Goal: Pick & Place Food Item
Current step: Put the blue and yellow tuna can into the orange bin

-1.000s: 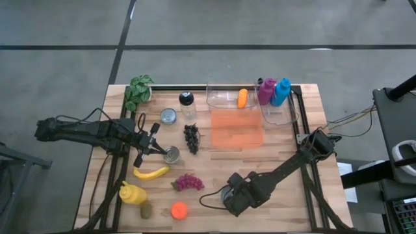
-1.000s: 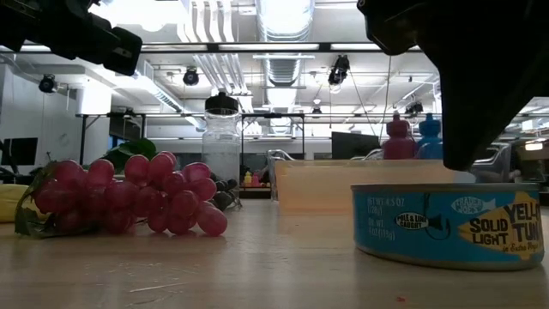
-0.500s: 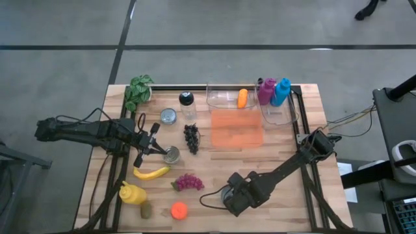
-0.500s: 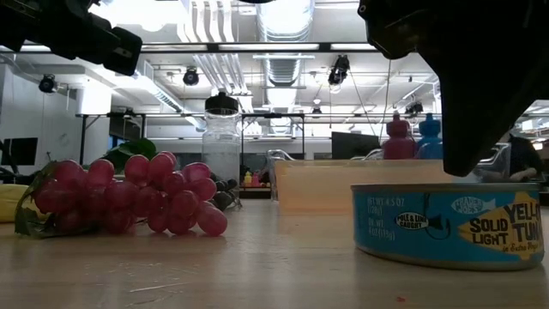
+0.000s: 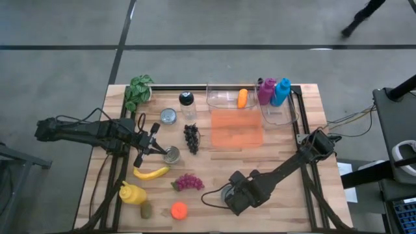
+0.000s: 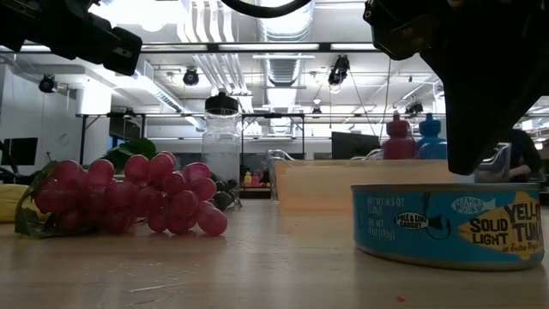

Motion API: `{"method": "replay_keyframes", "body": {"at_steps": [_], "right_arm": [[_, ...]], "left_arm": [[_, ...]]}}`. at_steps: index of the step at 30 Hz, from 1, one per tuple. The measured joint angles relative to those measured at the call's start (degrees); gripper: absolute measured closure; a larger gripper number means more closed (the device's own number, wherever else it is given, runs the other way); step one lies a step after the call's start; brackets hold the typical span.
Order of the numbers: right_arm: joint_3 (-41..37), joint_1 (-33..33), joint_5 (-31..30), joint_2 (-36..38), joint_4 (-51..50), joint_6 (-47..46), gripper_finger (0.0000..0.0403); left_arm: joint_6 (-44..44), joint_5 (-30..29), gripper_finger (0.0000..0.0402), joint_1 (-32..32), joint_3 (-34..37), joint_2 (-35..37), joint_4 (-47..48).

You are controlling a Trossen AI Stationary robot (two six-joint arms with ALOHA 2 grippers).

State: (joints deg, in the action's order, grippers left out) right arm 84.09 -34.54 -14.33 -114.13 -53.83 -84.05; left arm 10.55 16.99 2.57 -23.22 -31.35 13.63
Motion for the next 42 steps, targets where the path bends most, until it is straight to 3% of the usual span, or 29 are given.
{"method": "replay_keyframes", "body": {"at_steps": [42], "right_arm": [[-0.7, 0.0, 1.2, -0.9, 1.7, -1.5, 0.0394]], "left_arm": [[0.1, 0.0, 0.0395, 0.0, 0.0, 0.0, 0.0]]}}
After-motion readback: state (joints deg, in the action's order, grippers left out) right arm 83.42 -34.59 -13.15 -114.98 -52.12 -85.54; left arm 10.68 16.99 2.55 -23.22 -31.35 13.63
